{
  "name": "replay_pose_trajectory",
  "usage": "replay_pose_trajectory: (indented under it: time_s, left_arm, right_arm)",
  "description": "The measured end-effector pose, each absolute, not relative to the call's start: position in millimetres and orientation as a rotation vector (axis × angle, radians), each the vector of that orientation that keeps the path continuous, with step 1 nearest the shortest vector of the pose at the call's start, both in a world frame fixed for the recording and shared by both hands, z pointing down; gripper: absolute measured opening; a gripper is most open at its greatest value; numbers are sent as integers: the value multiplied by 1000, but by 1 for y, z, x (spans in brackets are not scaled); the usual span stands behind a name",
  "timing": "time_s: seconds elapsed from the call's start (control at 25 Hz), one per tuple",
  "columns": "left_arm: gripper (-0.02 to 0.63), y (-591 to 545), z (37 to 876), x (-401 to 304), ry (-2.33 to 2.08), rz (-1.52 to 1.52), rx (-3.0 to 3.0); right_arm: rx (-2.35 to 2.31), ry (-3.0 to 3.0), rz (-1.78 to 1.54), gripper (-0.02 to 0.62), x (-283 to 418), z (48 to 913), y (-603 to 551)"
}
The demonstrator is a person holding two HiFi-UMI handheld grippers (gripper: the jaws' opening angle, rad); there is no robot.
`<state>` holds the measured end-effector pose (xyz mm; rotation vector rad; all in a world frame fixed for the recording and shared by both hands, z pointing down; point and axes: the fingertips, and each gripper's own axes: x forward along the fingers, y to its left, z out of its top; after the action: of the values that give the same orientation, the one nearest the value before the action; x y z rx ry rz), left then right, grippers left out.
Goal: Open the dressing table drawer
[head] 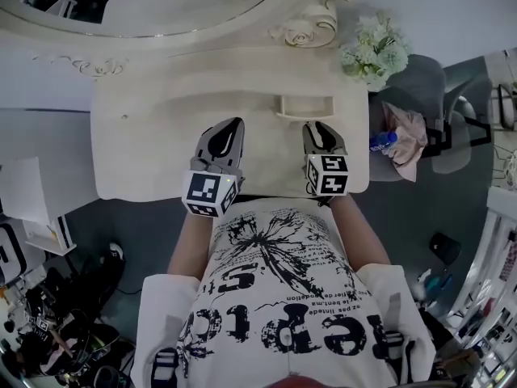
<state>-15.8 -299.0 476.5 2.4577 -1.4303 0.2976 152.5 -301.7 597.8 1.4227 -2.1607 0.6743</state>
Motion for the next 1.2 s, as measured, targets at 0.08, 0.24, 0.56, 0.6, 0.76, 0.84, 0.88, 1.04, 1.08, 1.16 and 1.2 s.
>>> replay_pose_trajectory:
  time_s: [0.08,0.24,0.56,0.6,0.76,0.84,0.88,1.04,1.08,1.16,1.2]
  left_arm:
    - [8,-301,469,-15,-1435,293,2484]
    - [8,-300,452,-14,-1443,286,2518]
    - [8,-300,396,-22,-1504,214,2608]
    - [8,-300,390,-24,-1513,206,2608]
    - [8,-298,376,-39,-1557,222,2557]
    - [8,-297,366,-47,-1569,185,2533]
    - [8,-297,361,-51,-1574,162,2528]
    - [8,-296,353,-65,-1619,156,2535]
    - [8,-295,353,-67,-1622,158,2536]
    - [8,-294,355,-68,-1617,153,2534]
    - [8,-293,355,-68,-1615,151,2534]
  right_arm:
    - [1454,-2205,632,123,152,575,-307]
    - [1520,-2270,528,46,151,528,-315]
    - [1575,-2504,372,17,131,430,-327]
    - [1559,-2537,363,17,128,421,-325]
    - [1541,-2639,297,17,117,392,-318]
    - [1535,-2663,249,17,112,383,-314]
    - [1529,-2673,233,16,109,380,-313]
    - [1504,-2692,206,15,99,377,-310]
    - [1498,-2692,203,15,97,378,-309]
    - [1486,-2692,192,15,93,378,-307]
    - [1480,-2694,184,15,92,378,-306]
